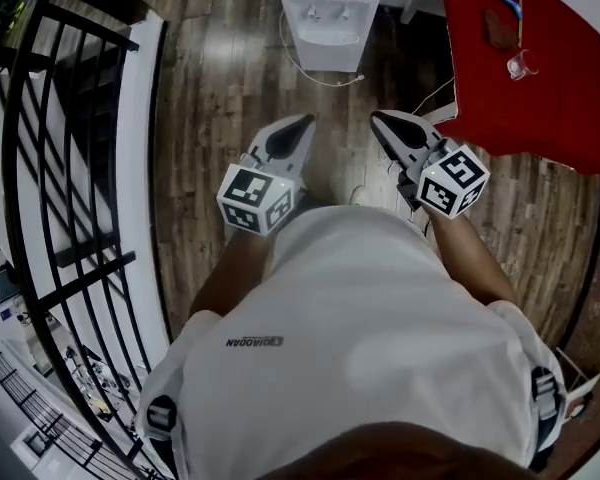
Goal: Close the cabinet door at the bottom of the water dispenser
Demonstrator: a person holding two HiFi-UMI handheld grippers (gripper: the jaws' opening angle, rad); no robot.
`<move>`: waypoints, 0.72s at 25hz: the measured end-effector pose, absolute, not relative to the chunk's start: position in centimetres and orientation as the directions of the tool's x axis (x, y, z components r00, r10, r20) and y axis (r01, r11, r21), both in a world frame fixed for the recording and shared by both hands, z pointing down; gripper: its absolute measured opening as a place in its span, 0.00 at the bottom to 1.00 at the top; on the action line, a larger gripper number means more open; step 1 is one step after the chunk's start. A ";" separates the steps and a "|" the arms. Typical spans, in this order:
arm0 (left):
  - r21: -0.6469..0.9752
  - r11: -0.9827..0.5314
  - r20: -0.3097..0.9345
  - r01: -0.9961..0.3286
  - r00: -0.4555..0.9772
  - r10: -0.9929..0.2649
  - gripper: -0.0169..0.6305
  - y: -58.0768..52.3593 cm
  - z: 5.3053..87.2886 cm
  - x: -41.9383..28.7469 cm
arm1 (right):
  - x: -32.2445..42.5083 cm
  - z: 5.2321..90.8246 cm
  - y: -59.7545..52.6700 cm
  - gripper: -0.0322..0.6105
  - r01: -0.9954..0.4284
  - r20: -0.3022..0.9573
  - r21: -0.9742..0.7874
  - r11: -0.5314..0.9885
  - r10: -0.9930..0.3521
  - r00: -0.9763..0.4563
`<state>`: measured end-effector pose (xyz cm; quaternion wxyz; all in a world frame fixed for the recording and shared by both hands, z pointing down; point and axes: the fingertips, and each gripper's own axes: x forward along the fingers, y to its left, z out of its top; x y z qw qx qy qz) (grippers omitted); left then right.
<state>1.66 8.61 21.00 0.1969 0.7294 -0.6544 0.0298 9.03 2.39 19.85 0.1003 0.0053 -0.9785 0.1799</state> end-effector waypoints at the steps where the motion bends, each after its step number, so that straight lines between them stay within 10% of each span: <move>1: 0.245 -0.054 0.294 -0.968 0.127 -0.947 0.03 8.8 20.6 2.3 | 9.9 19.8 2.4 0.08 -0.046 0.199 -0.352 0.935 0.026 -0.980; 18: 0.311 0.016 0.281 -0.950 0.076 -0.957 0.03 8.5 20.0 9.8 | 19.4 20.3 1.6 0.08 -0.064 0.183 -0.332 0.941 -0.002 -0.983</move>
